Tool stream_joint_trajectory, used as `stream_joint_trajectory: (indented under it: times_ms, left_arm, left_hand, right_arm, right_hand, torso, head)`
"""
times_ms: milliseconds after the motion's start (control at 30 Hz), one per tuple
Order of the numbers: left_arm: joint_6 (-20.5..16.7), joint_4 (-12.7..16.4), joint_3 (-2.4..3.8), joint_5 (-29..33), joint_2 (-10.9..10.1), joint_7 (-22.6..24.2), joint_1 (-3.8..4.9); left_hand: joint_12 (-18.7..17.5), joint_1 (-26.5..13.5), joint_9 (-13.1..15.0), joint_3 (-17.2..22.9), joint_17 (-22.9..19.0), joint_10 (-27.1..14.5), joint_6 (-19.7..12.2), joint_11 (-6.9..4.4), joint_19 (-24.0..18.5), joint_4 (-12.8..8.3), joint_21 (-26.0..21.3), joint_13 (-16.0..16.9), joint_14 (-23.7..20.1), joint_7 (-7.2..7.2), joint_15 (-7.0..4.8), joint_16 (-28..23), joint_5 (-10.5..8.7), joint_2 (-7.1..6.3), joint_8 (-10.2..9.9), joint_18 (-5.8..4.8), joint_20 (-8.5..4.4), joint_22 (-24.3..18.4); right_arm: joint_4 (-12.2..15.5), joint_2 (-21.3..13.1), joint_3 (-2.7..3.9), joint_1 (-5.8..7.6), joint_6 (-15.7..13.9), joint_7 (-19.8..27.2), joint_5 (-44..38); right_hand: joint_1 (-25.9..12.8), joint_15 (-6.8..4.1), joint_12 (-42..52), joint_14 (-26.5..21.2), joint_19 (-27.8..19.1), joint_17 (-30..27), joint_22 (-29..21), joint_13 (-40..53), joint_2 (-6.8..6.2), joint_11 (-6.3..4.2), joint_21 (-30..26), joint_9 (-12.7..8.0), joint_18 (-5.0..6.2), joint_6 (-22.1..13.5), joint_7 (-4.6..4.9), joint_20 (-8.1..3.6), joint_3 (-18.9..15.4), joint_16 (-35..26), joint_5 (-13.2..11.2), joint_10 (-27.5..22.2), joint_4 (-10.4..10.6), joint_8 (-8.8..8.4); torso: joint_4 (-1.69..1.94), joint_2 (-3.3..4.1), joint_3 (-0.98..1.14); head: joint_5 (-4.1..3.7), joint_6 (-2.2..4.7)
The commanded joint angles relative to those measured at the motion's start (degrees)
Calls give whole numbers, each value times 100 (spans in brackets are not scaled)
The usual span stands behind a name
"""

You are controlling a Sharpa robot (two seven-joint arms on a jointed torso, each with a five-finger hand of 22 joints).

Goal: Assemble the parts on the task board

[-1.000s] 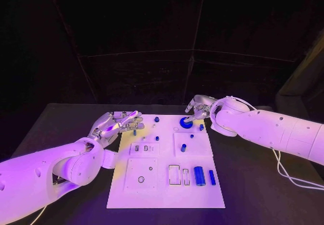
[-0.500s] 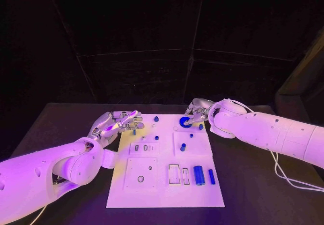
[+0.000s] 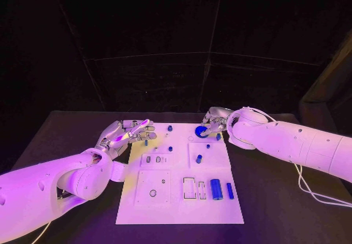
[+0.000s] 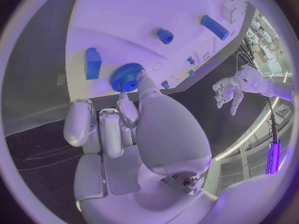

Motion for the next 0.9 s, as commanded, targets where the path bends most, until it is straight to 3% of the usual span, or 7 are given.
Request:
stream_joint_trajectory:
  times_ms: [33,433,600,667,900]
  left_arm:
    - [81,4,2,1,2,27,6]
    - [89,1,-1,1,-1,13,6]
    - [97,3,-2,1,-4,5,6]
    - [101,4,-2,1,-5,1,6]
    - [106,7,-3,1,-9,-4,6]
  left_hand:
    - [-21,3,-6,-5,-8,-21,6,17,25,-37,-26,-8,0,190,24,-31,33,65,-23,27,5,-7]
    - [-26,3,-5,-5,-10,-21,7,18,29,-48,-28,-7,2,192,24,-36,32,75,-28,28,5,-11]
    - [-26,3,-5,-5,-10,-21,7,18,29,-48,-28,-7,2,192,24,-36,32,75,-28,28,5,-11]
    - [-26,3,-5,-5,-10,-21,7,18,29,-48,-28,-7,2,192,24,-36,32,75,-28,28,5,-11]
    - [-26,3,-5,-5,-10,-21,7,18,29,-48,-28,-7,2,192,24,-36,32,75,-28,28,5,-11]
  right_arm:
    - [12,6,2,7,127,82,-86]
    - [9,18,2,-8,131,105,-206]
    - [22,22,2,-11,-146,120,-343]
    - [32,24,2,-12,-313,152,-426]
    - [113,27,2,-18,-709,283,-603]
  right_hand:
    - [84,31,64,322,32,19,18,56,26,-9,32,9,-48,72,-3,-9,10,46,30,49,-58,38]
    - [157,20,237,330,65,89,98,237,88,-26,74,16,-62,195,-23,-17,38,82,40,117,-140,95]
    - [449,-31,426,335,115,142,205,435,364,-87,130,39,-80,513,-85,-57,353,109,-319,196,-333,225]
    - [672,-72,499,340,151,179,278,517,490,-135,165,49,-94,698,-136,-92,619,126,-518,227,-507,297]
    - [595,-108,610,353,211,254,399,638,480,-179,225,41,-118,912,-191,-133,914,161,-438,295,-634,329]
  torso:
    - [0,1,-3]
    - [4,-1,-4]
    - [0,0,-2]
    - [-2,-2,-1]
    - [5,-1,-1]
  head:
    - [-1,-8]
    - [-1,-31]
    - [4,-36]
    - [6,-33]
    - [13,-32]
